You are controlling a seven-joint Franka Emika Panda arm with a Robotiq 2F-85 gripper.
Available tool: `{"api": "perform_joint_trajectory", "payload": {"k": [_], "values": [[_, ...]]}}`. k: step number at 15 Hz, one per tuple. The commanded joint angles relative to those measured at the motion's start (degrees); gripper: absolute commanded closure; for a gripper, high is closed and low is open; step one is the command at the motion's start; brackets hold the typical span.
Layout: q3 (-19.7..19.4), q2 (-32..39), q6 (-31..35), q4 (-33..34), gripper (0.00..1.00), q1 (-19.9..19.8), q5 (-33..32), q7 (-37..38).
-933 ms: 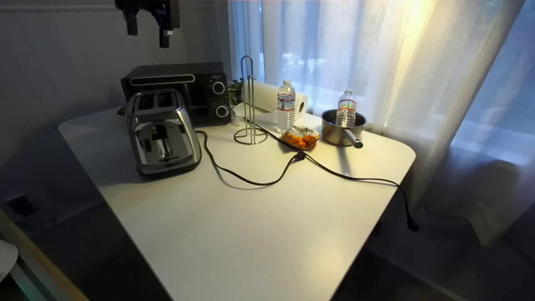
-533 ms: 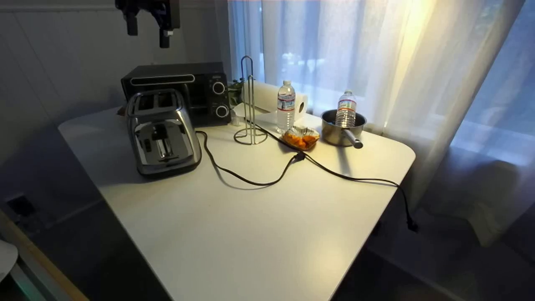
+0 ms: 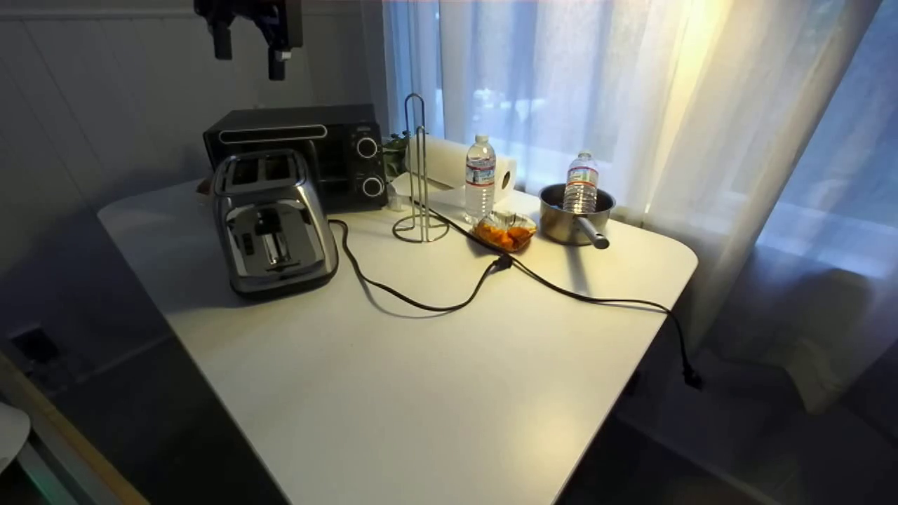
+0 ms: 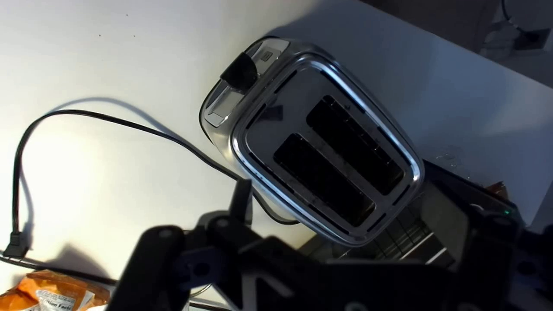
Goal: Pick up the snack packet near the pot and slot it in the toaster
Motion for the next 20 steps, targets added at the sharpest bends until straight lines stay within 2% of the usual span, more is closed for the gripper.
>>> {"api": "perform_joint_trajectory", "payload": {"k": [1,4,9,12,17,20], "values": [[0.7,2.3,3.8,2.4,0.0,-2.0,1.2,0.0],[0.0,5.3,9.0,4.1,0.0,-3.6,1.6,1.3],[-2.1,13.4,9.2,10.5,0.0,-8.0,6.9,7.1],[-3.0,18.3,12.6,13.5,0.0,-10.8,10.6,10.4],[-3.0,26.4,23.1,16.3,0.0,-15.3,15.8,9.6],[-2.4,31.0,23.7,17.8,0.0,-18.0,19.0,9.1]]}}
